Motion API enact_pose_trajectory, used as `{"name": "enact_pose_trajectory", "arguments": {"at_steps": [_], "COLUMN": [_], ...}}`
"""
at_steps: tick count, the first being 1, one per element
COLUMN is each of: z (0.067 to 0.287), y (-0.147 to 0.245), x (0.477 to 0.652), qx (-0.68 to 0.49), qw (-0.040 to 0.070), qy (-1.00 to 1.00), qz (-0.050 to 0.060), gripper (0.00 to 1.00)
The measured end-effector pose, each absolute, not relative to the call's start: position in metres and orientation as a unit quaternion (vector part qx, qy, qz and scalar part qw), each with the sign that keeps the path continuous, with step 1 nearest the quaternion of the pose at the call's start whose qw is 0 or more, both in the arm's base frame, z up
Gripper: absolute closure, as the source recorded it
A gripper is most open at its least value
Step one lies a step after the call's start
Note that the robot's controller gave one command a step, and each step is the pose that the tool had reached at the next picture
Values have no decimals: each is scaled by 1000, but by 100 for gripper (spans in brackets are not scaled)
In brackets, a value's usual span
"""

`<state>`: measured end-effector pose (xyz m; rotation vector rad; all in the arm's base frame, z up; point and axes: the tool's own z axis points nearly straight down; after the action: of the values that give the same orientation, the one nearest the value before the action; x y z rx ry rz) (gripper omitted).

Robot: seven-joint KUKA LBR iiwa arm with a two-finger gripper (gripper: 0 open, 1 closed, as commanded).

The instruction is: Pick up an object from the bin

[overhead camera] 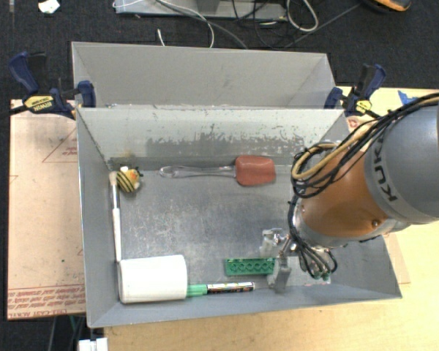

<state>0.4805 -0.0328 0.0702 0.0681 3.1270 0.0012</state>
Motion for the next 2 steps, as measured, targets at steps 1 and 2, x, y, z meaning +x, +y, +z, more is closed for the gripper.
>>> {"name": "enact_pose_trajectory", "arguments": {"at_steps": [1,2], "z": [70,139], "y": [-33,-32], "x": [480,483], "qx": [21,6], "qw": [7,4], "qy": [1000,1000], "qz": [0,1], "gripper": [100,100]}}
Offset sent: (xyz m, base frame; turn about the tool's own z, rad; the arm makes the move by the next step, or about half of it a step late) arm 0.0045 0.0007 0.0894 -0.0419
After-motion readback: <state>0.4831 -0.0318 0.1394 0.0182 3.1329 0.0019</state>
